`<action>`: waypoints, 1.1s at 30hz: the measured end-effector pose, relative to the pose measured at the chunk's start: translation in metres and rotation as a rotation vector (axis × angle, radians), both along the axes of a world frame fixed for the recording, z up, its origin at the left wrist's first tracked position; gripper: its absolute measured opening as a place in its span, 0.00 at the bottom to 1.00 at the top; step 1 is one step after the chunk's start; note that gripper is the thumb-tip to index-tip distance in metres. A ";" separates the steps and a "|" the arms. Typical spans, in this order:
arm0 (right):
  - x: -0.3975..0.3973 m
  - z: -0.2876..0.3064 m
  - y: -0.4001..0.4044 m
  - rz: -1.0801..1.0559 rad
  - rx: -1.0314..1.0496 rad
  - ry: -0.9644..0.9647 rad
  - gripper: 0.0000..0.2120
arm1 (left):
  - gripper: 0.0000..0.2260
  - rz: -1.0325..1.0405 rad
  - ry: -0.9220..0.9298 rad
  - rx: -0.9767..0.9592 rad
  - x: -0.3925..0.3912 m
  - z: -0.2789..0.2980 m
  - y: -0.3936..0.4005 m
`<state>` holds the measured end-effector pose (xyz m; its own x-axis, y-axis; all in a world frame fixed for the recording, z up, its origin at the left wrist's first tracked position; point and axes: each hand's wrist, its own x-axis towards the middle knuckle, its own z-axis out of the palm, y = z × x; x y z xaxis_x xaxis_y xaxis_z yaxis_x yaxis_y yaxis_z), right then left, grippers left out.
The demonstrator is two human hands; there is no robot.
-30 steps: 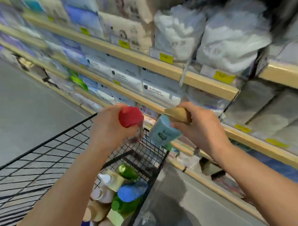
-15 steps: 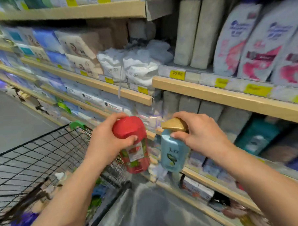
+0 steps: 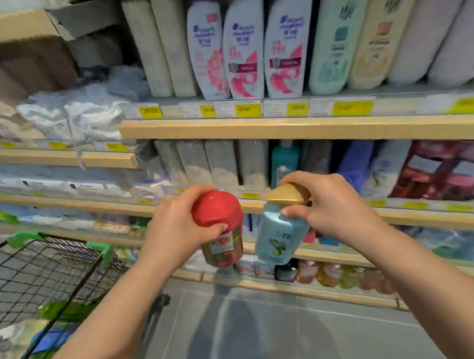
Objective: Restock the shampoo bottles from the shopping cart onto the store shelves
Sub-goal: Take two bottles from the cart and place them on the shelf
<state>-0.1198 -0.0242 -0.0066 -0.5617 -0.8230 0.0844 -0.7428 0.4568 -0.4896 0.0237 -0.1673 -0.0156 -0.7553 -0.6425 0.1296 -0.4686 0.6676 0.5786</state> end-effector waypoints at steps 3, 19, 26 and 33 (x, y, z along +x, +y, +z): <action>-0.003 0.000 0.035 -0.074 -0.020 -0.001 0.19 | 0.25 -0.065 0.028 0.019 -0.016 -0.006 0.025; -0.134 0.032 0.272 -0.262 -0.084 0.026 0.20 | 0.24 -0.314 0.111 -0.027 -0.166 0.027 0.233; -0.212 0.064 0.385 -0.276 -0.029 0.139 0.19 | 0.23 -0.338 0.223 -0.008 -0.264 0.043 0.338; -0.257 0.088 0.450 -0.382 -0.108 0.190 0.16 | 0.23 -0.550 0.264 0.006 -0.332 0.070 0.399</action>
<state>-0.3765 0.4258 0.0812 -0.7904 -0.5396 0.2900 -0.6117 0.6698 -0.4208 -0.3082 0.2316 0.0547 -0.9194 -0.1682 0.3555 0.1042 0.7675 0.6325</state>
